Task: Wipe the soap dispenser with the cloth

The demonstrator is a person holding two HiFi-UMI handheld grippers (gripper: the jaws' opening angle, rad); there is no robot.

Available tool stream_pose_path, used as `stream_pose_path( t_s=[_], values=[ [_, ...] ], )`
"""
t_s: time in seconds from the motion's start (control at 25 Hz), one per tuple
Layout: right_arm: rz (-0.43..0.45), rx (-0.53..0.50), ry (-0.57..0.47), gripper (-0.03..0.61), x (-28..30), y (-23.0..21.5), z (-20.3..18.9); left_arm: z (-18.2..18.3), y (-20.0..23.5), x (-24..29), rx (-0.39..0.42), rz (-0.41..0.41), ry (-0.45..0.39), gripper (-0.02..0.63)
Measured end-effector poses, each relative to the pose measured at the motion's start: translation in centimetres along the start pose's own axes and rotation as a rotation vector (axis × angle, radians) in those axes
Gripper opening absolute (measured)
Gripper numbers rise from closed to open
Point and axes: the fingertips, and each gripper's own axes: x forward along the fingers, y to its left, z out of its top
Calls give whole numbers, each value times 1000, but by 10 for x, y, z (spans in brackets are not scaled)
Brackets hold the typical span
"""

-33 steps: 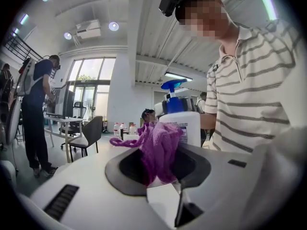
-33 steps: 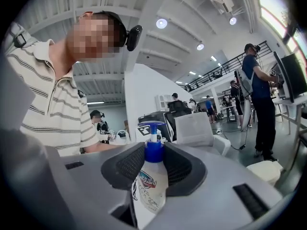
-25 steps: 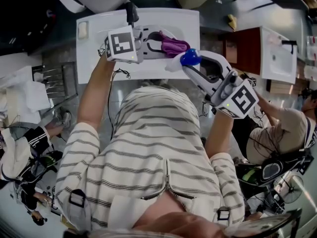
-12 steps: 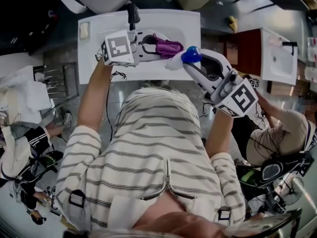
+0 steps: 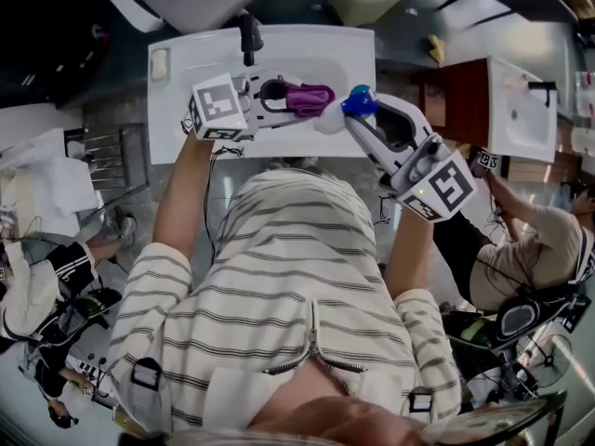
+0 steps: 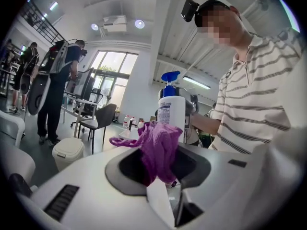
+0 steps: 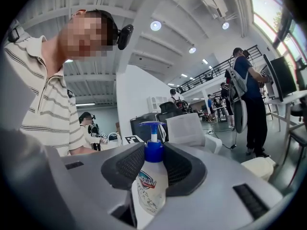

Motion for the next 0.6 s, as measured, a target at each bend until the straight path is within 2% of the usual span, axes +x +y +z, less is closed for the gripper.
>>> stream_pose_path(
  t_s=[0.16,0.4,0.6],
  values=[
    [-41,-18,9,126,3,-4,-2,-1,4,-2,-21,70,-21,127],
    [-132,-28,-8,126,6,-19,-1,9,16,-9,-71,222,-90,127],
    [-267,-16,-29,126,6,-42,-2,21,28,-15,-102,391,-147,129]
  ],
)
